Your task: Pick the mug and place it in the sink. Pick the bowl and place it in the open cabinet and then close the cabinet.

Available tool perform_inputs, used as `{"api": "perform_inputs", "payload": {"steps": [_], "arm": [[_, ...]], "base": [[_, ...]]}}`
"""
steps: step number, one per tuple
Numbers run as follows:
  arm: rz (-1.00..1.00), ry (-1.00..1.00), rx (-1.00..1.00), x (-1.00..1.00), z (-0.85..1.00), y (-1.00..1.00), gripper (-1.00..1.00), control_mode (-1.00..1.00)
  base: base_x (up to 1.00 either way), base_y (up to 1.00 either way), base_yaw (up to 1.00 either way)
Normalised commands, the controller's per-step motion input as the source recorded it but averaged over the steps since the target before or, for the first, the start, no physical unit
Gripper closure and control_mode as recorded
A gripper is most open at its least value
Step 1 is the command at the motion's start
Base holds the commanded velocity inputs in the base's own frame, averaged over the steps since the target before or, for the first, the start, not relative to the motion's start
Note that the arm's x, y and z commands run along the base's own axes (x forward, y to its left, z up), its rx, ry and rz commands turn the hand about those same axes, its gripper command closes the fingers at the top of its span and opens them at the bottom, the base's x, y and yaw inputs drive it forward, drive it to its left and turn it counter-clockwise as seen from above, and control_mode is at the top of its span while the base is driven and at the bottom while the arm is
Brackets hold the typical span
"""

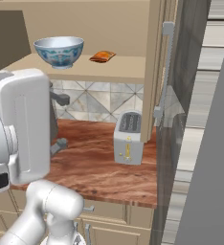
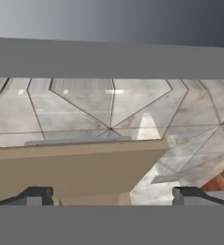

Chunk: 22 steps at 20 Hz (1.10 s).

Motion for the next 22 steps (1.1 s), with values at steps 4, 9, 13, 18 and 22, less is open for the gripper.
{"api": "perform_inputs", "payload": {"steps": [4, 9, 13, 18, 22], "arm": [[-0.11, 0.0, 0.0, 0.0, 0.0, -0.15, -1.0, -1.0], [-0.11, 0.0, 0.0, -0.04, 0.0, -0.16, -1.0, -1.0], [-0.07, 0.0, 0.0, 0.0, 0.0, -0.18, -1.0, -1.0], [-0.01, 0.0, 0.0, 0.0, 0.0, -0.18, -1.0, -1.0], [0.0, 0.0, 0.04, 0.0, 0.0, -0.46, -1.0, -1.0]], "base": [[0.0, 0.0, 0.0], [0.0, 0.0, 0.0], [0.0, 0.0, 0.0], [0.0, 0.0, 0.0], [0.0, 0.0, 0.0]]}}
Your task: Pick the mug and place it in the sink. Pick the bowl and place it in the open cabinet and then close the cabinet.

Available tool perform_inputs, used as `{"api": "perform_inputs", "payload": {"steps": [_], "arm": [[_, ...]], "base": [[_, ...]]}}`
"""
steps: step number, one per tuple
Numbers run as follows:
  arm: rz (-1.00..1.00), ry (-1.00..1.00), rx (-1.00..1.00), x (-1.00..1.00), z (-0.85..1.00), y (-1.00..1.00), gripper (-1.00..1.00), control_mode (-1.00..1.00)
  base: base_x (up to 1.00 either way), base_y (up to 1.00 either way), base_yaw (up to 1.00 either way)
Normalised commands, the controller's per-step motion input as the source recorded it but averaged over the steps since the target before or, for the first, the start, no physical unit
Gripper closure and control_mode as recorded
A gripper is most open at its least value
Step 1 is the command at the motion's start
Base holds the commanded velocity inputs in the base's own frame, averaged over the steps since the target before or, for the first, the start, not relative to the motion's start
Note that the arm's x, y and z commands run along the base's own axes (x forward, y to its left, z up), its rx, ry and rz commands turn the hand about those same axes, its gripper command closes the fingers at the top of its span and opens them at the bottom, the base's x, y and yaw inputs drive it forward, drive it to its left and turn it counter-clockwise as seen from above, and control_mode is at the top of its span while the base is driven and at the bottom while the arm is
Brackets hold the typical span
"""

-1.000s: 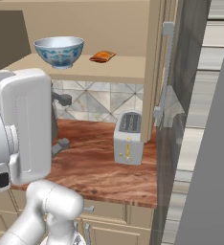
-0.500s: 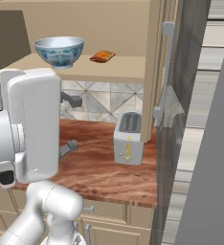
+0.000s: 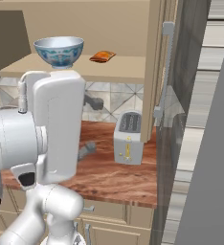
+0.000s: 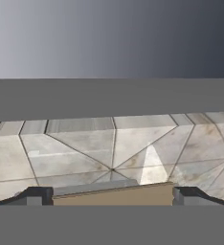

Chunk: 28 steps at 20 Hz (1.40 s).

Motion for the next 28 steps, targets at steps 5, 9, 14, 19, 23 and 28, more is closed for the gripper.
{"api": "perform_inputs", "payload": {"steps": [5, 9, 14, 19, 23, 28], "arm": [[0.0, 0.0, 0.01, 0.0, 0.0, -0.27, -1.0, -1.0], [0.0, 0.0, 0.0, 0.0, 0.0, -0.04, -1.0, -1.0], [0.0, -0.03, 0.0, 0.02, 0.0, -0.03, -1.0, -1.0], [0.0, 0.0, 0.0, 0.16, 0.0, -0.18, -1.0, -1.0], [0.0, 0.0, 0.0, 0.04, 0.0, -0.29, -1.0, -1.0], [0.0, 0.0, 0.0, 0.0, 0.0, -0.29, -1.0, -1.0]], "base": [[0.0, 0.0, 0.0], [0.0, 0.0, 0.0], [0.0, 0.0, 0.0], [0.0, 0.0, 0.0], [0.0, 0.0, 0.0], [0.0, 0.0, 0.0]]}}
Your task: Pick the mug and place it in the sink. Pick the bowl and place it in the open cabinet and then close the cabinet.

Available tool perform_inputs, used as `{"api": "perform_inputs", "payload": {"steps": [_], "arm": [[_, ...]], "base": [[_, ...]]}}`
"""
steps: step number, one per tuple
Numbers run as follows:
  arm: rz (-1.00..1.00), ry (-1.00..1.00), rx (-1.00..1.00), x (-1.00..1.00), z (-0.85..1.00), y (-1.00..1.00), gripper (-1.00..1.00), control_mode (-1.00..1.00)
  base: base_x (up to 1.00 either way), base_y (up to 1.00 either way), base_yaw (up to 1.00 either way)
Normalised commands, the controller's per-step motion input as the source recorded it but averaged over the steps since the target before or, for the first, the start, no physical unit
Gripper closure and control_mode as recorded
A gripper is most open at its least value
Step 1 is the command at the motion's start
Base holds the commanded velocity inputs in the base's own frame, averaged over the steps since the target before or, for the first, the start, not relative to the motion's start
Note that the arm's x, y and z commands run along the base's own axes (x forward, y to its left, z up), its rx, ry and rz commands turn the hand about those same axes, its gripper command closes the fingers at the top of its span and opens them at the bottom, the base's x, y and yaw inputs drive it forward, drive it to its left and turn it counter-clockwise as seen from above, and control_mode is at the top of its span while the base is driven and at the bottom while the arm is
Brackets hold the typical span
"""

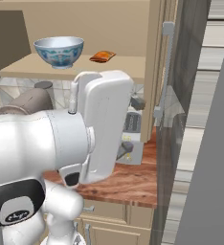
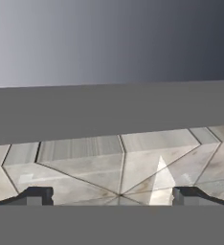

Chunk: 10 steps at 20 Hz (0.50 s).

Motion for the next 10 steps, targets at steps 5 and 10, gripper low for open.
{"api": "perform_inputs", "payload": {"steps": [5, 10], "arm": [[0.02, 0.0, 0.0, 0.02, 0.0, -0.27, -1.0, -1.0], [0.02, 0.0, 0.0, 0.09, 0.0, -0.25, -1.0, -1.0]], "base": [[0.0, 0.0, 0.0], [0.0, 0.0, 0.0]]}}
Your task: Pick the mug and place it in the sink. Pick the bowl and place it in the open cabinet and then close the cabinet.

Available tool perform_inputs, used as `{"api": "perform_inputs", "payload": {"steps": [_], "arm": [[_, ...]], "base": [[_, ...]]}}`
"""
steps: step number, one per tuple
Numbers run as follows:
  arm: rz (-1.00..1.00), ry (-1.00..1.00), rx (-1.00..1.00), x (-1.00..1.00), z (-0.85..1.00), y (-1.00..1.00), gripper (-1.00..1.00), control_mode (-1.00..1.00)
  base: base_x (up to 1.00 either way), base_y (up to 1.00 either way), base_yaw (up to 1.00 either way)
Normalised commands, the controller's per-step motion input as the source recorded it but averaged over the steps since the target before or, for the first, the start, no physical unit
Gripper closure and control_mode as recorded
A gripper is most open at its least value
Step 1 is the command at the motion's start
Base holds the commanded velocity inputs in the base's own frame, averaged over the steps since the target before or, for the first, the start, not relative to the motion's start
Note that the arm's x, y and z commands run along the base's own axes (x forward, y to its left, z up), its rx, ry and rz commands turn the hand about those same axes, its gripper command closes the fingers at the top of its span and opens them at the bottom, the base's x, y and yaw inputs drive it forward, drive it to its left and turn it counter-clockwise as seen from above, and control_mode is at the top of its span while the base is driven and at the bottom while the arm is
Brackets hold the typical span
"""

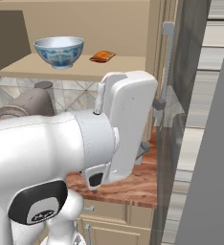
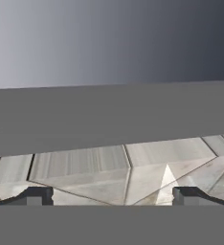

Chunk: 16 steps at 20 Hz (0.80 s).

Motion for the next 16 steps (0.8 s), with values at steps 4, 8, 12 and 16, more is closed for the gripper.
{"api": "perform_inputs", "payload": {"steps": [4, 8, 12, 16], "arm": [[0.04, 0.0, 0.0, 0.19, 0.0, -0.19, -1.0, -1.0], [0.04, 0.0, 0.0, 0.29, 0.0, -0.04, -1.0, -1.0], [0.06, 0.0, 0.0, 0.34, 0.0, -0.02, -1.0, -1.0], [0.06, 0.0, 0.0, 0.32, 0.0, 0.0, -1.0, -1.0]], "base": [[0.0, 0.0, 0.0], [0.0, 0.0, 0.0], [0.0, 0.0, 0.0], [0.0, 0.0, 0.0]]}}
